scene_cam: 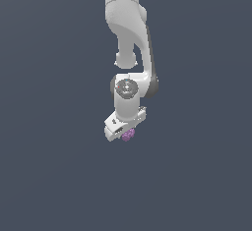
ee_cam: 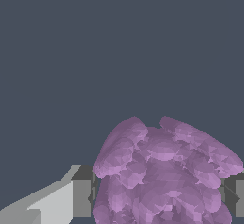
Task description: Pick up the object and move it to a goal position.
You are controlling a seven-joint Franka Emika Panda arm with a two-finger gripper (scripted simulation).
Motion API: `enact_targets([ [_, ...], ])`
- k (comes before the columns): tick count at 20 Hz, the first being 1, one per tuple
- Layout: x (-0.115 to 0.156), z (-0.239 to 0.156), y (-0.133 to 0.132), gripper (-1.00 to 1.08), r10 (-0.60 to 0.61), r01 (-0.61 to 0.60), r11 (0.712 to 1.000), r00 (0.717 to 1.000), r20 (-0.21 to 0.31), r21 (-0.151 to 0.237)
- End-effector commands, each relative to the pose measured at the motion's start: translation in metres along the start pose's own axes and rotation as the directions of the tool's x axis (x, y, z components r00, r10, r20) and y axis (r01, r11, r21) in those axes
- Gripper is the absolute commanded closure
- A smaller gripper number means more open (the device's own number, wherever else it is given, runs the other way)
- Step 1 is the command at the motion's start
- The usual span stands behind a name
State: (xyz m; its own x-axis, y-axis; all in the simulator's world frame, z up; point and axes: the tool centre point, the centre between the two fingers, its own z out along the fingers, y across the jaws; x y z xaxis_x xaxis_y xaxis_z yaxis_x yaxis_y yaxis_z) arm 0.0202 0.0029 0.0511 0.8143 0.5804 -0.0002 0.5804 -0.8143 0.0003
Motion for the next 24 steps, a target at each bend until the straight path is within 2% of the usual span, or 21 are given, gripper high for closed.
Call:
enact_targets([
  [1,0.007,-0.010,-0.002,1.08,-0.001,0.001,1.000,1.000,-0.001,0.000],
  [16,0.083,-0.106,-0.017,1.08,-0.001,0.001,1.000,1.000,-0.001,0.000],
  [24,0.108,-0.135,-0.020,1.08,0.000,0.000,1.000,1.000,0.000,0.001],
])
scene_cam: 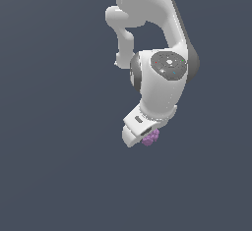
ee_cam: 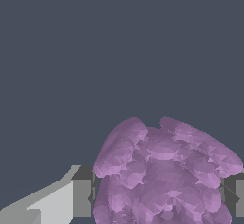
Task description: Pick up the object and move it to a goal position.
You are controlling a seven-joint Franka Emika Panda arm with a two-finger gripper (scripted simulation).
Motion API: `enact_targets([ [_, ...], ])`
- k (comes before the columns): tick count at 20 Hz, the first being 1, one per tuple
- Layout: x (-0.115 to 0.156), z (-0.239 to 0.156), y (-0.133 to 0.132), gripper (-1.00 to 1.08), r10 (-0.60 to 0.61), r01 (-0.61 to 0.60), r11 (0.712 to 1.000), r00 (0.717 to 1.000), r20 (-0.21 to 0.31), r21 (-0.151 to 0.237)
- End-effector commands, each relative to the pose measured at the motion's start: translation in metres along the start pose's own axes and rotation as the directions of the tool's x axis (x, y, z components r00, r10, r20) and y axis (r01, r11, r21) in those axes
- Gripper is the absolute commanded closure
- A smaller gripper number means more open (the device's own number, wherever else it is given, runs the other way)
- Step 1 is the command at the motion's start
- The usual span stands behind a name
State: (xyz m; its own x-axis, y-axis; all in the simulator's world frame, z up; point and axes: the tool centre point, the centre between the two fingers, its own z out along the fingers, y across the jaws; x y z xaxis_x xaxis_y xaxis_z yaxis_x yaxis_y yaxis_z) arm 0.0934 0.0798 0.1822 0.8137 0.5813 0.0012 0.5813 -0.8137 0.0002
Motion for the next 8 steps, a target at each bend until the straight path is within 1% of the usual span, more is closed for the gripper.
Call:
enact_targets([
  [1,0.0051,-0.0060,-0.0004,1.08,0.001,-0.001,1.000,1.000,0.001,0.001],
  [8,0.0105,-0.0114,-0.0007,1.08,0.001,-0.001,1.000,1.000,0.001,0.000],
])
